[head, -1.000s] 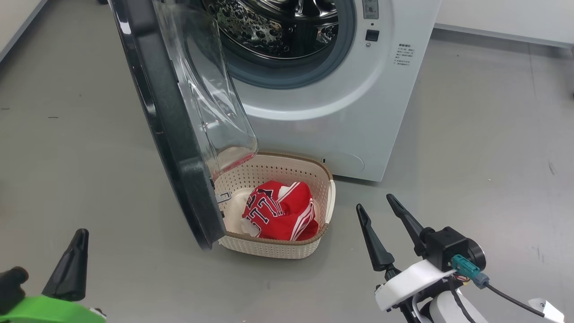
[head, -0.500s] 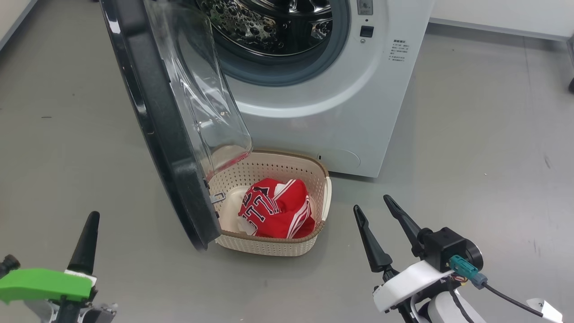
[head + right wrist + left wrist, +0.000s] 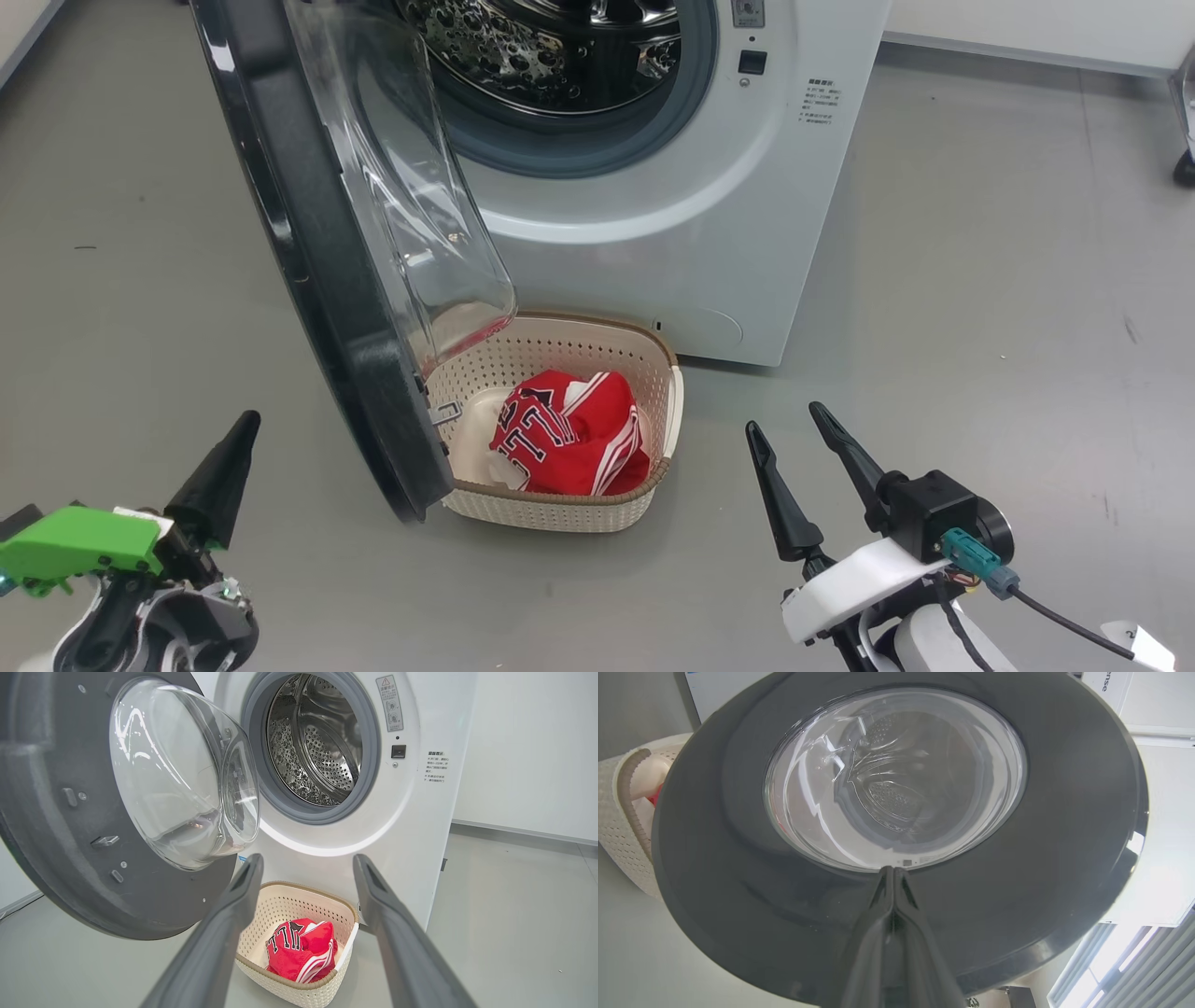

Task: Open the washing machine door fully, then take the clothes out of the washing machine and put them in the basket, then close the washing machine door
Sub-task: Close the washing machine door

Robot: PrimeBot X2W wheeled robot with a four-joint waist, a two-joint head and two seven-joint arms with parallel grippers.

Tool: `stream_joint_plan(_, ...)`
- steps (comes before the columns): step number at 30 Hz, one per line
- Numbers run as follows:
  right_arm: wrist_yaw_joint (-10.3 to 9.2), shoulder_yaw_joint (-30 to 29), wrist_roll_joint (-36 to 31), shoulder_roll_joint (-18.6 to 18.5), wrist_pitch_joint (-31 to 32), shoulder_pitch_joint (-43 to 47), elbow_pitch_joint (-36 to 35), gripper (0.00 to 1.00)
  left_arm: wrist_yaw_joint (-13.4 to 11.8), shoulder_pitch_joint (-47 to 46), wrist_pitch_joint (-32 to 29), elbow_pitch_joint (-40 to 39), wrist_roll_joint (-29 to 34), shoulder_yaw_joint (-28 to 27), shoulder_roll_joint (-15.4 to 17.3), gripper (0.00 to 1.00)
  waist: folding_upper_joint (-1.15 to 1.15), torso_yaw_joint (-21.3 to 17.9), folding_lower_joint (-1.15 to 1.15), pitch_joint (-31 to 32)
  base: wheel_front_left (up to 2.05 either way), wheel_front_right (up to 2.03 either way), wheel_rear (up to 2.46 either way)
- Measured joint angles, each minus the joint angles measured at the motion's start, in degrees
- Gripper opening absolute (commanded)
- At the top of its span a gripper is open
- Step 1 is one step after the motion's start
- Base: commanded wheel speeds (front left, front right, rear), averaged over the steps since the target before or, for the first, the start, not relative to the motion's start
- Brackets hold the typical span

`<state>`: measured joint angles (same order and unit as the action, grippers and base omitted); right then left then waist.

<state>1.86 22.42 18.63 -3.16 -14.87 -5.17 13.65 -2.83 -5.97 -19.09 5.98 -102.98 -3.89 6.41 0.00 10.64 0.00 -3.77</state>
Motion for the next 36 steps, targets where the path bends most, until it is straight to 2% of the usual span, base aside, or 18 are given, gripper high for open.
stream_joint_plan(5,0.01,-0.1,0.0,0.0,0.0,0.0,0.1,1.0,-2.9,-0.2,-4.5,-0.7,-3.9,0.1,-0.1,0.0,0.0,-0.1,0.0,0.1,0.0,0.0,0.0)
stream_joint_plan(18,0.01,0.0,-0.1,0.0,0.0,0.0,0.6,1.0,-3.4,-0.3,-12.1,-3.2,-7.3,1.9,1.7,0.0,0.0,-0.1,0.0,0.0,0.0,0.0,0.0)
stream_joint_plan(36,0.07,0.9,-0.6,0.0,0.0,-0.6,0.7,1.0,-4.0,-0.3,-13.7,-5.0,-9.0,2.8,2.3,0.0,0.0,-2.9,0.0,-1.4,0.0,0.0,0.0)
